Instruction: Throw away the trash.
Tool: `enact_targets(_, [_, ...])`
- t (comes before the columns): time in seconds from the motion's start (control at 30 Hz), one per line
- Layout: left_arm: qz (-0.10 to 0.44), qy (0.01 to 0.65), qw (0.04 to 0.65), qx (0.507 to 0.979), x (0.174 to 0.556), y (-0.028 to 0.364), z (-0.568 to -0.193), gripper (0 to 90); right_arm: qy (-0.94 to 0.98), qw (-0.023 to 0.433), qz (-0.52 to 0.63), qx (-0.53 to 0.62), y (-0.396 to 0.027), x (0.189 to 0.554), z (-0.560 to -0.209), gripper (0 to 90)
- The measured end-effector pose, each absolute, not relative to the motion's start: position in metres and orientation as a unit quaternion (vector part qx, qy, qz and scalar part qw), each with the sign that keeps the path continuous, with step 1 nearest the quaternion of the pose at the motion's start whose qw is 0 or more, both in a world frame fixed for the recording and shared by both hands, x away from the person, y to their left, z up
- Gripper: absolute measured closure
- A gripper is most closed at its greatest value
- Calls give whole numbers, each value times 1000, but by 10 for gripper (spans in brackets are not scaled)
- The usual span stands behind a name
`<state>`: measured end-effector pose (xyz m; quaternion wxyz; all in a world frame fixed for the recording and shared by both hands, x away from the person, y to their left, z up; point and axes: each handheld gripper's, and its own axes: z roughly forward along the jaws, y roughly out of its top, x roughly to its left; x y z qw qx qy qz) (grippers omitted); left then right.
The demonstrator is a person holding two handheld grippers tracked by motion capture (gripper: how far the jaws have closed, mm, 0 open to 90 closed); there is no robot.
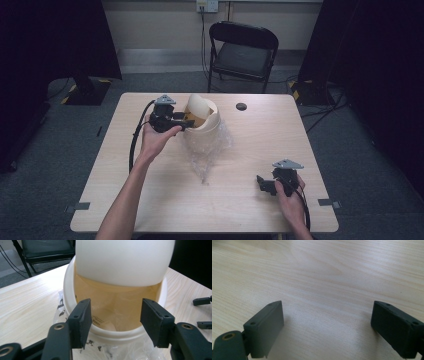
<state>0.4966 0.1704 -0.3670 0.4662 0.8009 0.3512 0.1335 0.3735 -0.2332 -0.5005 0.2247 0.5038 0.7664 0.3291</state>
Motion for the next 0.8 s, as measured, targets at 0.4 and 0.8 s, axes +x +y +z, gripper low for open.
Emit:
enact_targets(0.4, [135, 367, 480, 786, 483, 187, -364, 346, 766, 225, 329, 504, -233, 374, -501, 103])
enact_targets(0.8, [149, 391, 475, 774, 464, 216, -373, 204, 767, 225, 329, 504, -233, 374, -501, 103])
